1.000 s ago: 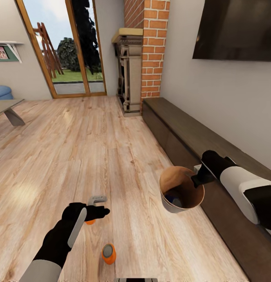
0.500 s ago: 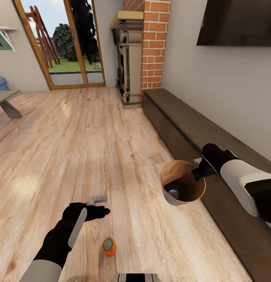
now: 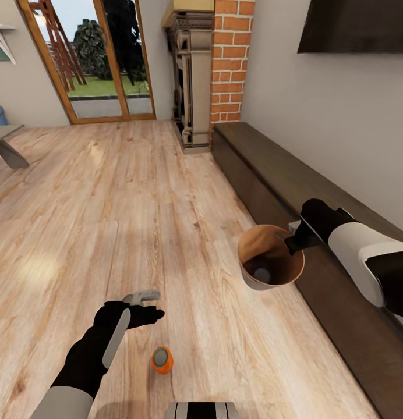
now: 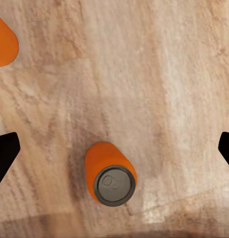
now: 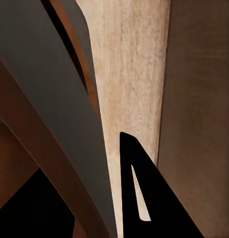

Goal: Put the three can of soda from the living room inside the tash can in the kitchen.

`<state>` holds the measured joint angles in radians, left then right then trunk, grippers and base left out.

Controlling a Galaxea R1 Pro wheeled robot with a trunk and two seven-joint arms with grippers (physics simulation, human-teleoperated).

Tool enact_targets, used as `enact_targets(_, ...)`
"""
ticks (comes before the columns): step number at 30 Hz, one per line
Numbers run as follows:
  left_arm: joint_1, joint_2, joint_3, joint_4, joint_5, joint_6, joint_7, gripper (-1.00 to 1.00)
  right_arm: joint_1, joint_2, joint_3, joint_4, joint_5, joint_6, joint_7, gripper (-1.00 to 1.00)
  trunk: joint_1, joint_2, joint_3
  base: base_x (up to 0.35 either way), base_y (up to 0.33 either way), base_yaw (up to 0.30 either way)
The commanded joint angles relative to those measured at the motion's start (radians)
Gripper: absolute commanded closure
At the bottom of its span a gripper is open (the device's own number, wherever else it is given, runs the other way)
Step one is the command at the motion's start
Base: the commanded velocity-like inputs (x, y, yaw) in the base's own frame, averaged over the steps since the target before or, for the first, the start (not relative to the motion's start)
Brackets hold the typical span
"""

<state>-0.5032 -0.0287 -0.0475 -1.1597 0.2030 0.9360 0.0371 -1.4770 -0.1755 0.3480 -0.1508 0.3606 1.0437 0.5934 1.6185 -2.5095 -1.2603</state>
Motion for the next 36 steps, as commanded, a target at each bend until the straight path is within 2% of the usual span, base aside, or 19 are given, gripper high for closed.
enact_targets(1,0.000,0.000,0.000,0.000,0.000,0.000,0.001,-1.00,-0.002,0.001,-0.009,0.000,-0.016,0.003,0.000,1.00,0.000,0.000,0.000,0.000,0.000,0.000)
enact_targets(6,0.000,0.000,0.000,0.000,0.000,-0.001,0.003,-1.00,-0.013,0.001,-0.008,0.001,-0.016,0.003,0.000,1.00,0.002,-0.001,-0.018,0.000,0.000,0.000)
enact_targets(12,0.000,-0.003,0.000,0.000,-0.001,-0.002,0.005,-1.00,-0.034,0.001,-0.008,0.003,-0.015,0.003,0.000,1.00,0.004,-0.002,-0.049,0.000,0.000,0.000)
enact_targets(24,0.000,-0.014,-0.002,0.002,-0.003,-0.002,0.008,-1.00,-0.041,0.002,-0.007,0.002,-0.015,0.003,0.000,1.00,0.010,-0.005,-0.114,0.000,0.000,0.000)
enact_targets(29,0.000,-0.023,-0.003,0.002,-0.004,-0.002,0.008,-1.00,-0.042,0.002,-0.007,0.003,-0.015,0.003,0.000,1.00,0.010,-0.005,-0.119,0.000,0.000,0.000)
enact_targets(36,0.000,-0.026,-0.003,0.002,-0.004,-0.002,0.008,-1.00,-0.041,0.002,-0.005,0.003,-0.014,0.003,0.000,1.00,0.013,-0.007,-0.147,0.000,0.000,0.000)
